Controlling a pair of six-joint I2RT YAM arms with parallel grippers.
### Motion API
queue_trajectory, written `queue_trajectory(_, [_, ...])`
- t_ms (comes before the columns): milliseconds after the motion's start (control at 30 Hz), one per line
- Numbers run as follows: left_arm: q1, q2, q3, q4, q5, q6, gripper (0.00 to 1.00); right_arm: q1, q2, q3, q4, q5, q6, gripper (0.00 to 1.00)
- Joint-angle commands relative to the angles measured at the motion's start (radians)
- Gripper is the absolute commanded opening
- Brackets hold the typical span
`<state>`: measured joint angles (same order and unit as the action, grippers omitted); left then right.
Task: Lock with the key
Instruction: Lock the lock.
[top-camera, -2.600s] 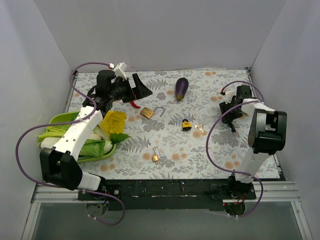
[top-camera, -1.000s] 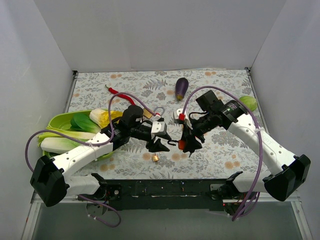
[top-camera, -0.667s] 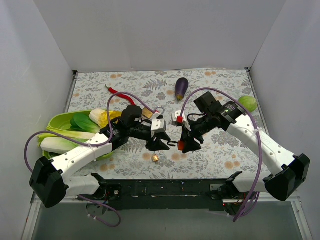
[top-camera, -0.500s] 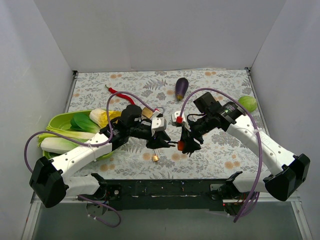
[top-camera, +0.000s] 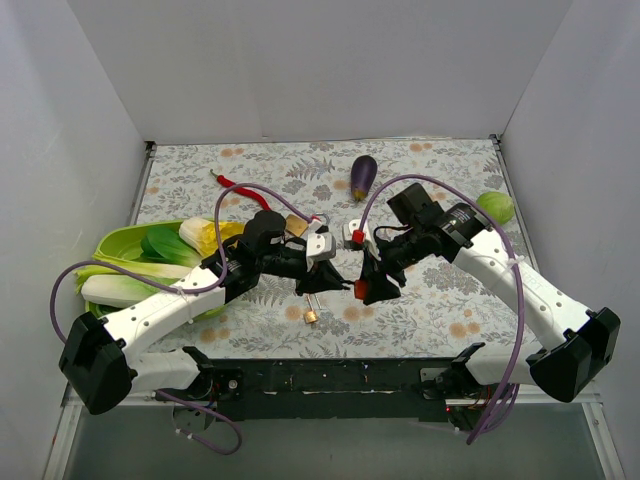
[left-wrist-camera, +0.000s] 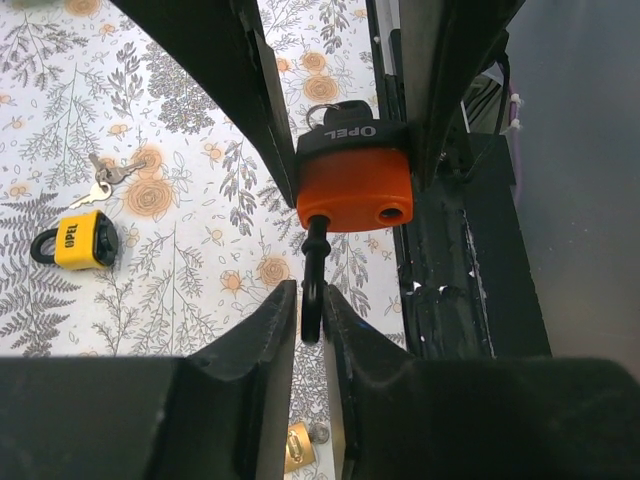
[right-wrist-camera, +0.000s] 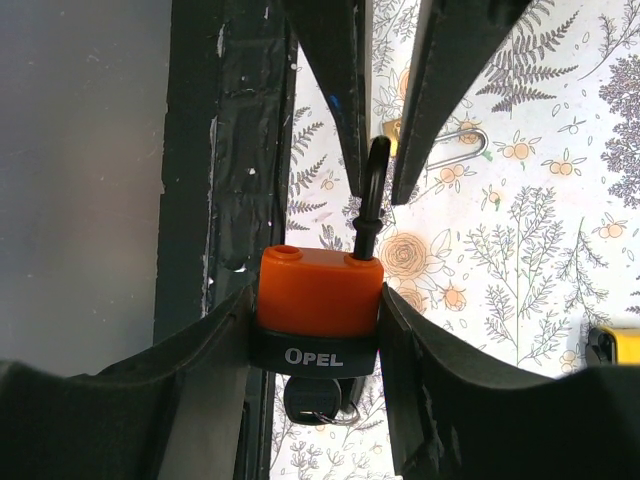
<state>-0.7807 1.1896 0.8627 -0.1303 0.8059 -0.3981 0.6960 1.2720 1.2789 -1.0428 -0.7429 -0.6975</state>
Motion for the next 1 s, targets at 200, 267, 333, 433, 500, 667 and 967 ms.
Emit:
queue_trajectory(200, [-0.005, -0.033, -0.001, 0.012, -0.037, -0.050, 0.00, -0.001, -0.033, 0.022, 0.075, -0.013, 0.096, 0.71])
queue_trajectory(267, [-0.006, -0.057, -0.016, 0.021, -0.050, -0.056, 0.00, -0.015, -0.043, 0.020, 0.079, -0.006, 0.104, 0.88])
queue_trajectory(333, [-0.006, -0.070, -0.019, 0.018, -0.056, -0.061, 0.00, -0.042, -0.054, 0.016, 0.078, -0.001, 0.104, 0.91])
queue_trajectory(433, [-0.003, -0.079, 0.001, 0.005, -0.037, -0.085, 0.00, -0.075, -0.071, 0.000, 0.061, -0.006, 0.101, 0.93])
queue_trajectory(500, [0.001, -0.081, 0.021, 0.009, -0.022, -0.113, 0.00, -0.098, -0.086, -0.022, 0.066, -0.006, 0.098, 0.93])
queue_trajectory(667, [0.012, -0.076, 0.065, 0.035, 0.041, -0.217, 0.00, -0.113, -0.169, -0.090, 0.168, 0.001, 0.081, 0.93])
queue_trajectory(967, [0.012, -0.064, 0.142, 0.029, 0.082, -0.278, 0.00, -0.115, -0.178, -0.108, 0.182, -0.067, 0.050, 0.86])
